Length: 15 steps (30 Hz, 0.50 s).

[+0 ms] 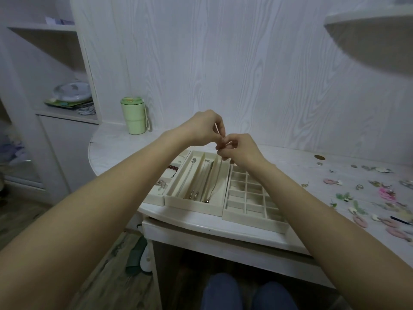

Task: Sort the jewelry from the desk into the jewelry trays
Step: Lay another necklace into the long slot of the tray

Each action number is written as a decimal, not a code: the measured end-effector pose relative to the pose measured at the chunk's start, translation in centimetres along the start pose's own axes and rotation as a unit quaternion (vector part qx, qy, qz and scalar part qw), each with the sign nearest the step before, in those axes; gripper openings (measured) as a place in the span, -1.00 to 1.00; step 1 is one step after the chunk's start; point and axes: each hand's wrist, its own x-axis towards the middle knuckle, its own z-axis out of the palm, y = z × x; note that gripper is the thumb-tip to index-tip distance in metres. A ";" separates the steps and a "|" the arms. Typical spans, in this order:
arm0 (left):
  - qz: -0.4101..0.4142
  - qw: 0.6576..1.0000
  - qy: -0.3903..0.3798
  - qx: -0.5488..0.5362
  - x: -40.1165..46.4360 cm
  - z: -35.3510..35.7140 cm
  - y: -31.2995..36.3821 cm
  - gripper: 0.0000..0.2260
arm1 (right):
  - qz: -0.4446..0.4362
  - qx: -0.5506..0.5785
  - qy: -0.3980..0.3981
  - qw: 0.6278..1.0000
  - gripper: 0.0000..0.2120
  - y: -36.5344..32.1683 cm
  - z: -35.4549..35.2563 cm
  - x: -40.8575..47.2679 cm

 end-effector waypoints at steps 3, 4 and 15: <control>-0.010 1.000 -0.004 0.028 0.7 -0.2 -0.5 -0.89 | 0.009 -0.008 -0.015 1.000 -0.82 0.5 0.3 0.8; -0.013 0.999 -0.008 0.037 1.0 -0.3 -0.7 -0.89 | 0.012 -0.009 -0.018 1.000 -0.82 0.8 0.5 1.1; -0.010 0.999 -0.026 0.043 4.2 0.1 -2.0 -0.91 | 0.066 -0.036 -0.055 0.996 -0.93 3.2 1.3 4.1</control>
